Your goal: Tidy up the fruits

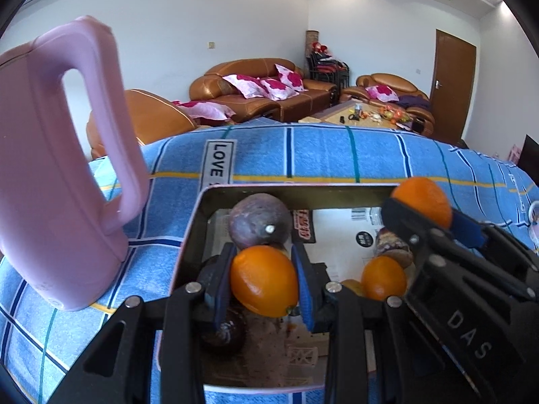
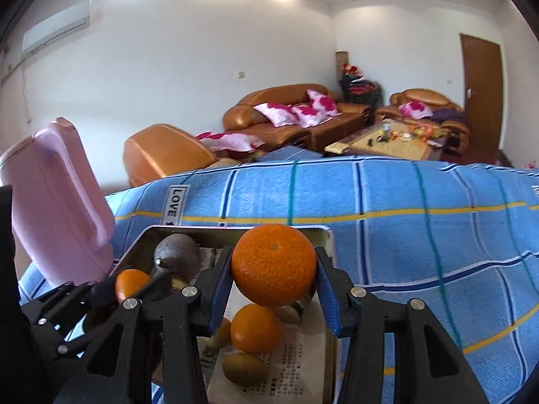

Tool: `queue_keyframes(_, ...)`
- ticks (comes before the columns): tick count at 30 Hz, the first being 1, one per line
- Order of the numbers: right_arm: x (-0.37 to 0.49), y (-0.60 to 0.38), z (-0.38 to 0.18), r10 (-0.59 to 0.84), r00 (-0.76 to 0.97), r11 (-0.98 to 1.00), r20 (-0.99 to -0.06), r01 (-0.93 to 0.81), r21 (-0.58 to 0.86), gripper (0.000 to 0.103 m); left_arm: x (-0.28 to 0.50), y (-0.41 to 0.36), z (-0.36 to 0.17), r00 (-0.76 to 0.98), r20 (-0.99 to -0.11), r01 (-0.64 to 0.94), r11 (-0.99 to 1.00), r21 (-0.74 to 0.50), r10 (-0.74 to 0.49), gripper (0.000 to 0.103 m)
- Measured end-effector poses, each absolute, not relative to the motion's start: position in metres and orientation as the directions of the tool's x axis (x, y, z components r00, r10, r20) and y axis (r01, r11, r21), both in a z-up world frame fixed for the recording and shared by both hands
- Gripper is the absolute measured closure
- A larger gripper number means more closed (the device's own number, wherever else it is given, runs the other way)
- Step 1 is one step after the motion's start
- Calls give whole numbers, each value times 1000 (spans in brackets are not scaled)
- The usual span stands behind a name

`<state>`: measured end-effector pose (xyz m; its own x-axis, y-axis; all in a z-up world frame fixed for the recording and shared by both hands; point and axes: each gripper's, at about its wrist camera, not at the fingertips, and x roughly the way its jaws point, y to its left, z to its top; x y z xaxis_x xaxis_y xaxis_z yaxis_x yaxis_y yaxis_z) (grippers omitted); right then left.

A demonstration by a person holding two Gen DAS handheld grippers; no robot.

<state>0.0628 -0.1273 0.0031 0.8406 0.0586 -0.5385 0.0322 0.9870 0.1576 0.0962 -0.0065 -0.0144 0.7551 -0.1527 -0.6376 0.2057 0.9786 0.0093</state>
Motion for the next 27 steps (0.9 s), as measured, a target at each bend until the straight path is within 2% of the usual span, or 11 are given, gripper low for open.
queue_keyframes(7, 71, -128, -7, 187, 800, 964, -570, -37, 264, 53, 97, -11, -15, 750, -644, 219, 975, 31, -148, 64)
queue_keyframes(8, 70, -129, -8, 196, 801, 961, -566, -41, 275, 53, 97, -10, -15, 750, -646, 213, 976, 31, -144, 56)
queue_keyframes(9, 70, -129, -9, 209, 802, 956, -560, -47, 290, 51, 98, -9, -15, 751, -646, 206, 978, 30, -138, 42)
queue_keyframes(10, 69, -130, -8, 213, 806, 953, -552, -47, 300, 49, 98, -9, -15, 752, -646, 200, 979, 28, -135, 34)
queue_keyframes(11, 68, -131, -7, 213, 811, 952, -545, -47, 303, 43, 97, -8, -14, 755, -642, 194, 981, 22, -135, 22)
queue_keyframes(12, 67, -131, -6, 214, 816, 951, -537, -48, 306, 39, 96, -7, -13, 758, -637, 196, 981, 15, -142, 15)
queue_keyframes(15, 58, -134, 1, 202, 850, 947, -487, -44, 317, 39, 91, -6, -10, 778, -612, 192, 981, 15, -143, 2)
queue_keyframes(19, 42, -144, 17, 62, 911, 958, -408, 61, 280, 39, 82, -6, -2, 826, -551, 169, 985, 41, -119, 0)
queue_keyframes(22, 30, -149, 23, -46, 922, 962, -385, 145, 232, 30, 75, -4, 3, 863, -498, 130, 990, 59, -84, 0)
queue_keyframes(27, 18, -145, 19, -105, 922, 973, -372, 173, 153, 29, 59, 1, 9, 898, -434, 111, 992, 52, -78, 0)
